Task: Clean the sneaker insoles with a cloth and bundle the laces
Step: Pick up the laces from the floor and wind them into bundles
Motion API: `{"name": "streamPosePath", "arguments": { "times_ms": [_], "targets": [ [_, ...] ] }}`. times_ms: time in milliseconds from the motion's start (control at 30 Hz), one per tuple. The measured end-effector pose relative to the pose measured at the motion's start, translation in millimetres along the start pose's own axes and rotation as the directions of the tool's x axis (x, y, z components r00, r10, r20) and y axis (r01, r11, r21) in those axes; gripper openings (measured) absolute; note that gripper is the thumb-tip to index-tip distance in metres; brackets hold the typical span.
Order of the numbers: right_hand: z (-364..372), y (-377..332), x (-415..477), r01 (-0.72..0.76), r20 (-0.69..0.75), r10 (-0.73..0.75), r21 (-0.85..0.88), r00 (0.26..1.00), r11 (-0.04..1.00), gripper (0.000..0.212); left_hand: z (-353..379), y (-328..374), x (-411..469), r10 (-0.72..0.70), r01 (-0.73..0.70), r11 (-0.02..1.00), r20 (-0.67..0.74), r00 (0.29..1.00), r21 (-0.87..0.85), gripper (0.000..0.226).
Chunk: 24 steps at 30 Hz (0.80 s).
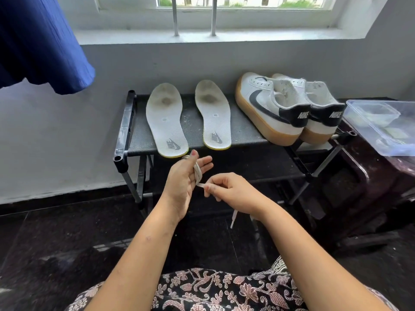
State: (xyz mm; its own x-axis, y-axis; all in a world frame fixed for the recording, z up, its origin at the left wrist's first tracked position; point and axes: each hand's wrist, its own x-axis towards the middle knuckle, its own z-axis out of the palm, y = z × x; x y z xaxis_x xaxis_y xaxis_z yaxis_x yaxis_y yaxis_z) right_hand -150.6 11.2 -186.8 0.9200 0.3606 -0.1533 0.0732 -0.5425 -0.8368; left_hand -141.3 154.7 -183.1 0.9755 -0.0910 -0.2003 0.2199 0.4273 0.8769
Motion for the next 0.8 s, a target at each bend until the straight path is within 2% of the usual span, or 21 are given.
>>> {"name": "streamPosePath", "arguments": {
  "times_ms": [100,167,233,367,433,567,800],
  "targets": [
    [-6,-3,-1,0.063,-0.088,-0.056,0.086,0.995,0.994,0.025,3,-7,2,-0.004,-0.017,0.918,0.052,0.999,0.397,0.037],
    [-9,-2,0,0.097,-0.14,-0.079,0.129,0.987,0.987,0.026,6,-9,-2,-0.076,0.014,0.838,0.091,0.993,0.546,0.042],
    [-11,2,1,0.102,-0.194,-0.081,0.102,0.978,0.99,0.023,9,-10,-6,-0.157,0.045,0.81,0.142,0.977,0.585,0.047],
    [-14,6,3,0.084,-0.3,-0.053,0.089,0.952,0.992,0.02,7,-8,-10,-0.202,0.039,0.791,0.201,0.959,0.611,0.051],
    [-15,7,3,0.082,-0.323,-0.046,0.099,0.945,0.992,0.021,6,-8,-8,-0.212,0.045,0.812,0.223,0.951,0.582,0.047],
    [-15,11,6,0.069,-0.342,-0.03,0.101,0.939,0.993,0.023,7,-4,-9,-0.2,0.087,0.925,0.277,0.94,0.371,0.04],
    [-6,9,6,0.025,-0.285,0.007,0.109,0.959,0.994,0.02,7,2,-8,-0.133,0.123,0.991,0.225,0.965,0.059,0.04]
  ]
}}
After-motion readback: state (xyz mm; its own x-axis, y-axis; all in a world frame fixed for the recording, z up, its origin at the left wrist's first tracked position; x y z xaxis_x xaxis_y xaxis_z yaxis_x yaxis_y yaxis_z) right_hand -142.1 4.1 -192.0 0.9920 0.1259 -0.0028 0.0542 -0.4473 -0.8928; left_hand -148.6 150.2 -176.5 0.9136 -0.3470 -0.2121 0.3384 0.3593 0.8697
